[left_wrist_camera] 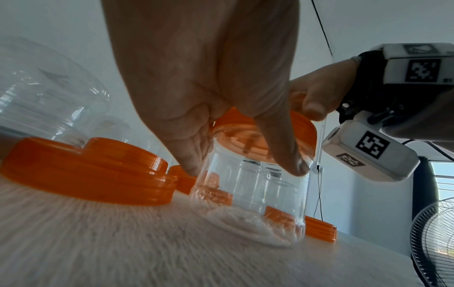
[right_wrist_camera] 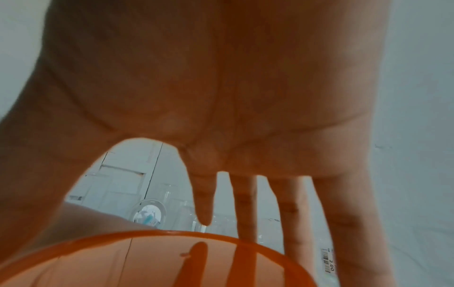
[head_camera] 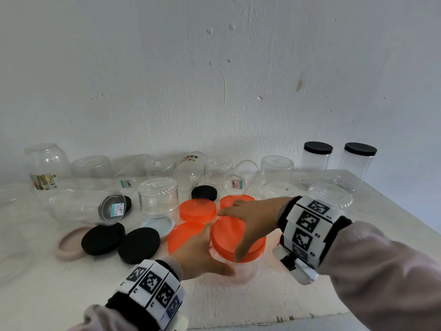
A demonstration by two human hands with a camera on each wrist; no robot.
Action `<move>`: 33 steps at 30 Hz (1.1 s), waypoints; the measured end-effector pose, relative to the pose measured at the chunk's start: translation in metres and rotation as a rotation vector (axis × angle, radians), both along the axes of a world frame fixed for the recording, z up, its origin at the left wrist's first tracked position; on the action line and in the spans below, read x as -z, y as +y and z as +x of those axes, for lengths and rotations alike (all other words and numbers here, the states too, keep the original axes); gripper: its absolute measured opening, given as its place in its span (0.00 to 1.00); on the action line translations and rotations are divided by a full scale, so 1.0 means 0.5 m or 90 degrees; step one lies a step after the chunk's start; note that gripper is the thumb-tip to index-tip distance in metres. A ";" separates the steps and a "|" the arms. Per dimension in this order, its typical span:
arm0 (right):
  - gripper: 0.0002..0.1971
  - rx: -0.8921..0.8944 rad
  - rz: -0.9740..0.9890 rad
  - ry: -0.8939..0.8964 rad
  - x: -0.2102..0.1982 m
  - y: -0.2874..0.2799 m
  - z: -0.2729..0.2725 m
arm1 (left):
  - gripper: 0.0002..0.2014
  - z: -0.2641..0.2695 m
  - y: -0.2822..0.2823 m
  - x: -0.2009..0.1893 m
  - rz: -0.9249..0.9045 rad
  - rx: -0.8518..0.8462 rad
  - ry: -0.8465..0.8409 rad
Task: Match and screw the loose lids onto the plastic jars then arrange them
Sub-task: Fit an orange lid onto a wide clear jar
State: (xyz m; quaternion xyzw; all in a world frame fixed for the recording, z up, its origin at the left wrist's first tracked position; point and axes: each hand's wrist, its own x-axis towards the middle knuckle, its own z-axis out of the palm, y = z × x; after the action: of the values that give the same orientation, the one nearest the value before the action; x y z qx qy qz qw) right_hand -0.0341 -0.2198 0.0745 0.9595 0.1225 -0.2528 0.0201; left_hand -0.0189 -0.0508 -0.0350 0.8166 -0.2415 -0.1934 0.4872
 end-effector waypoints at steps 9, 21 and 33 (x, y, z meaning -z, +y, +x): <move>0.57 0.042 -0.028 -0.047 0.023 0.001 0.001 | 0.56 0.000 -0.001 -0.002 0.017 -0.004 -0.013; 0.55 0.040 -0.024 -0.044 0.013 -0.003 -0.002 | 0.56 -0.002 -0.001 -0.004 0.020 -0.004 -0.009; 0.55 0.023 -0.028 -0.043 0.013 0.004 -0.003 | 0.53 -0.008 -0.004 -0.012 0.030 0.001 -0.018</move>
State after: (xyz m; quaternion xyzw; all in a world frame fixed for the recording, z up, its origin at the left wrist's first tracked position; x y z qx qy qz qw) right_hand -0.0356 -0.2176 0.0679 0.9690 0.0986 -0.2229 0.0406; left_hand -0.0228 -0.0530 -0.0288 0.8303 -0.2442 -0.1879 0.4643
